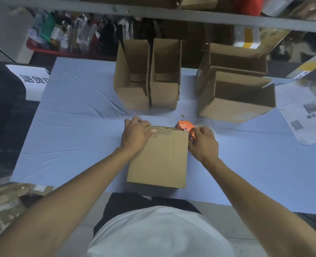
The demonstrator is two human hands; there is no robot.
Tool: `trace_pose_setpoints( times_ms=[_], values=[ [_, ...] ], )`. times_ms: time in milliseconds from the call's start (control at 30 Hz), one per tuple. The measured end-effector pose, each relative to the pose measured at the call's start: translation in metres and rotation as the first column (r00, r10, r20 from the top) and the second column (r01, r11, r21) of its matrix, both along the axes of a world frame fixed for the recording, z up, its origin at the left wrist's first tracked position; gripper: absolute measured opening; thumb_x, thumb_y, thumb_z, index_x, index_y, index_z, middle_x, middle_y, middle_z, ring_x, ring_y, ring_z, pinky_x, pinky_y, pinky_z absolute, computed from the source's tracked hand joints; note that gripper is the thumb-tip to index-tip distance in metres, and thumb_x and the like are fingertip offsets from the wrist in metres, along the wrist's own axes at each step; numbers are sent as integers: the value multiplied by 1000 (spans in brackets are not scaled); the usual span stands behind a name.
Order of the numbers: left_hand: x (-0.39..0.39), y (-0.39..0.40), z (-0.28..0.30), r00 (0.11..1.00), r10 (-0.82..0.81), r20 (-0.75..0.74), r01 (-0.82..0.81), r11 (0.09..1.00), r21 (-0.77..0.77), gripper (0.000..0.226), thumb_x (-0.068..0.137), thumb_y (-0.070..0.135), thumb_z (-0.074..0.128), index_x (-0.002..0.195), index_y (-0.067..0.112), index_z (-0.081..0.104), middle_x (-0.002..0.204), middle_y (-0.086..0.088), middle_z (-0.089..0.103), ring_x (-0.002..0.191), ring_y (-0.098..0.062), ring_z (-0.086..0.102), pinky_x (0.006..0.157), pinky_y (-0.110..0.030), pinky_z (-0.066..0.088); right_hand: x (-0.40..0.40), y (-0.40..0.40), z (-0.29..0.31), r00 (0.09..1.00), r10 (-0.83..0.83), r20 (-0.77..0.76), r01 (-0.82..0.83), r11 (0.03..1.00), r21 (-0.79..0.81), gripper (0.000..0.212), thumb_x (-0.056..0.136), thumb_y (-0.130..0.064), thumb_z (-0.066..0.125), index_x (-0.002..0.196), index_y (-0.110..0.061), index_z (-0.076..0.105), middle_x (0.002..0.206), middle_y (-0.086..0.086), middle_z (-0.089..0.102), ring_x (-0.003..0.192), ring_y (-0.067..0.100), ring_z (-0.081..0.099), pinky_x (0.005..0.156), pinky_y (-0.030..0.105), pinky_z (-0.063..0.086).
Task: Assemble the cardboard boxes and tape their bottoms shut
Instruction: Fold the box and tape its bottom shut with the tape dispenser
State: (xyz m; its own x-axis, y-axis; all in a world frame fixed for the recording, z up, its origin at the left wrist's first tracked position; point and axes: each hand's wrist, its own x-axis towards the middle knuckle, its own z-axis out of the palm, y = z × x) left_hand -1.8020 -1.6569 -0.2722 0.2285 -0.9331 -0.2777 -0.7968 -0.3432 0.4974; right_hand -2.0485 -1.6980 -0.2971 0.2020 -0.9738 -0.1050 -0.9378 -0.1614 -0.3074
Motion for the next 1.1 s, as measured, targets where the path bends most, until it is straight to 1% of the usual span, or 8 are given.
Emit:
trace_pose_setpoints(
  times_ms=[100,233,367,500,667,800,933,1100],
  values=[
    [2,2,-1,954,121,-273,-145,987,-68,23,87,32,68,107,21,73,107,-1,64,108,-23,52,92,-30,40,17,0,4,969,-67,237,96,989,-115,23,90,-16,50,97,-5,68,96,13,62,88,31,57,68,31,39],
    [0,2,-3,902,201,-381,-241,968,-61,19,81,24,75,99,19,76,95,1,65,90,-13,61,77,-15,40,37,-13,22,848,-95,522,86,995,40,24,94,-13,47,100,-11,70,102,4,68,95,18,59,76,23,38],
    [-4,1,-4,877,236,-419,-275,961,-35,16,80,21,76,97,21,76,97,1,64,91,-12,60,78,-12,41,59,-23,30,906,215,365,-298,936,187,19,92,-24,62,105,-14,71,100,1,69,92,17,60,80,31,44],
    [-3,0,-3,820,264,-507,-314,949,-13,10,82,11,72,83,21,72,97,-1,67,95,-15,62,92,-34,49,68,-29,28,872,-41,489,-173,907,385,7,85,-18,73,88,-13,76,83,-6,70,78,8,62,72,23,48],
    [-6,-9,-6,872,256,-418,-289,957,-17,6,82,12,71,77,15,69,88,3,62,85,-13,60,82,-34,48,70,-30,24,886,-16,464,-173,916,362,5,86,-16,71,84,-14,75,82,-8,68,78,8,61,67,5,39],
    [-2,-13,-5,950,61,-307,-85,994,-64,8,82,20,67,80,27,70,86,10,63,89,-11,56,81,-34,42,72,-30,25,889,47,455,-223,914,340,2,84,-19,70,86,-20,71,80,-12,67,73,2,59,61,14,40],
    [-9,-15,-6,972,72,-224,-94,992,-89,11,81,17,66,75,24,69,77,13,60,82,-9,57,74,-31,39,73,-28,21,859,-46,509,-177,907,381,4,83,-15,71,80,-17,73,77,-6,70,72,9,62,65,22,49],
    [-6,-16,-6,984,26,-178,-43,995,-91,9,79,31,69,72,27,65,76,14,59,81,-6,54,71,-28,34,71,-30,22,863,13,505,-228,902,366,6,84,-19,72,78,-20,71,73,-12,67,66,-2,57,58,11,41]
  ],
)
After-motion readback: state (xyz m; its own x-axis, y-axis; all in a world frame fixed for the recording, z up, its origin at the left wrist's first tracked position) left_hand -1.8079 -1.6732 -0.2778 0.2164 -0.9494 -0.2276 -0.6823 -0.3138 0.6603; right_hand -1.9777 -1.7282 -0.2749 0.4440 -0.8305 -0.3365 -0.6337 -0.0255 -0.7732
